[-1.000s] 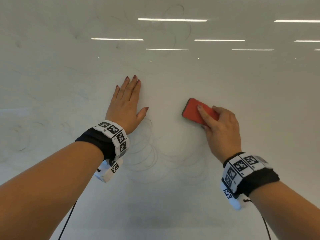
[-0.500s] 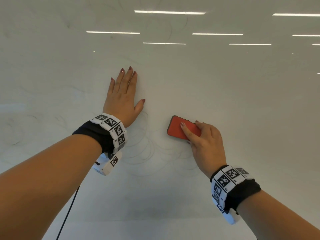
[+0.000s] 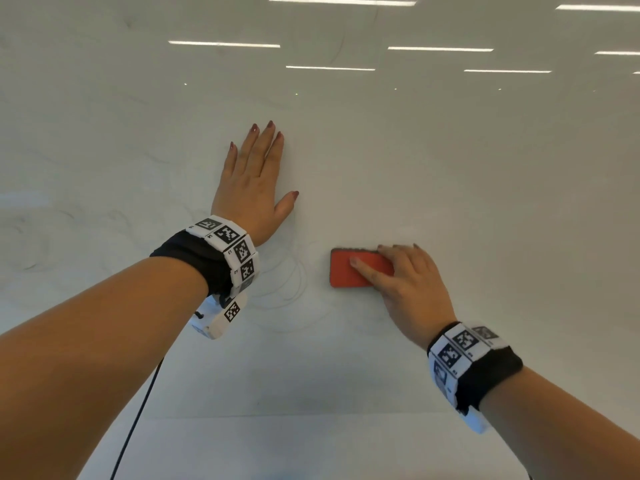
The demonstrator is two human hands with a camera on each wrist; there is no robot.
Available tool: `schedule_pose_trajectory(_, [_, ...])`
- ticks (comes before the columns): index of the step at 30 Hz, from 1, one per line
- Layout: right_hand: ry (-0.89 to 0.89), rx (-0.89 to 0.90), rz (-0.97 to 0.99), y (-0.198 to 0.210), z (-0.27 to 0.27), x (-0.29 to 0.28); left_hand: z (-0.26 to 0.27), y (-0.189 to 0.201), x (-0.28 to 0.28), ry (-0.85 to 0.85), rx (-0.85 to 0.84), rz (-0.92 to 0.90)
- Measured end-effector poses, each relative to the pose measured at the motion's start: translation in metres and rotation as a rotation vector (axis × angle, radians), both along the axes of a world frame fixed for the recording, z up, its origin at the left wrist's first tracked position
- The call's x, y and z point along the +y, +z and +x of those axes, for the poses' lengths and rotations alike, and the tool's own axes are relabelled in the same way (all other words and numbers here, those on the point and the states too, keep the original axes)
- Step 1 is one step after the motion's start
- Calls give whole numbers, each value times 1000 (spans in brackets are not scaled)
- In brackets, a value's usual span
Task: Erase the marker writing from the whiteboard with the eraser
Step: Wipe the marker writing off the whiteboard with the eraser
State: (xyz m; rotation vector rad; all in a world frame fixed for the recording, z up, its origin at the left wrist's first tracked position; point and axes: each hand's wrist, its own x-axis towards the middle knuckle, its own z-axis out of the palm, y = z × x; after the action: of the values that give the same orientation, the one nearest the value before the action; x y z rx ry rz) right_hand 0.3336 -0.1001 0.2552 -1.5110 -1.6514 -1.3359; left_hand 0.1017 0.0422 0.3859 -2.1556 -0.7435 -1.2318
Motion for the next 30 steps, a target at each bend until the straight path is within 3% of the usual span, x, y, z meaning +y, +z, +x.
schedule_pose_trajectory(3, [-12, 125, 73, 17, 2, -2, 2, -8, -2, -10, 12, 2])
schedule_pose_trajectory(9, [-20, 183, 78, -2, -7, 8, 5, -33, -5, -6, 48, -4])
schedule_pose_trajectory(16, [36, 101, 17, -34, -15, 9, 10, -56, -7, -4, 83, -26])
schedule_pose_trajectory(23, [78, -53, -172, -78, -15, 0, 13, -67, -8, 0, 96, -44])
schedule_pose_trajectory(30, [60, 29, -91, -65, 3, -4, 14, -69, -4, 11, 102, -17])
